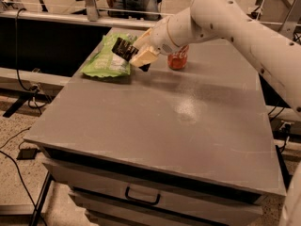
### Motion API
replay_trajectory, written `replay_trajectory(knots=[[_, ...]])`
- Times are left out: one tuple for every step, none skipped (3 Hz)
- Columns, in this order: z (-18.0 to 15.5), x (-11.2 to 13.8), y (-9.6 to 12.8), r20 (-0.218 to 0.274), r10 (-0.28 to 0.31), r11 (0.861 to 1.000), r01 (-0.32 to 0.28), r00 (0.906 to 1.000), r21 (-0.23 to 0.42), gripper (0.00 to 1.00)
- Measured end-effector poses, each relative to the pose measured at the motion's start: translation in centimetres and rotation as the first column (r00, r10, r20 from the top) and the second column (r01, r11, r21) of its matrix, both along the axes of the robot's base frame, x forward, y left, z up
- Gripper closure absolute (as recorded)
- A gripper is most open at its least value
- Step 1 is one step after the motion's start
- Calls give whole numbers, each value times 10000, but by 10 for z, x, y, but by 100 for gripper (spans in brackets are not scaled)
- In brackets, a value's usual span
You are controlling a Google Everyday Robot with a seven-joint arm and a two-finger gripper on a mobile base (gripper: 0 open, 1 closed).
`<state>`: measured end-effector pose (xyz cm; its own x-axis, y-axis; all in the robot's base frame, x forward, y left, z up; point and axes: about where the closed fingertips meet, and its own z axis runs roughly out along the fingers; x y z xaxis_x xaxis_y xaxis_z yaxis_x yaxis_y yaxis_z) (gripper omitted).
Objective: Move rxbar chocolate near green rice chip bag
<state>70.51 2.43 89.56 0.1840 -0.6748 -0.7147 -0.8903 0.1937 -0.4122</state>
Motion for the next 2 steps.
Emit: replay_trajectory(knots=[[-15,9,4,-645,119,9999,-114,9978,91,45],[-16,8,6,-640,152,9999,-146,9978,87,22]])
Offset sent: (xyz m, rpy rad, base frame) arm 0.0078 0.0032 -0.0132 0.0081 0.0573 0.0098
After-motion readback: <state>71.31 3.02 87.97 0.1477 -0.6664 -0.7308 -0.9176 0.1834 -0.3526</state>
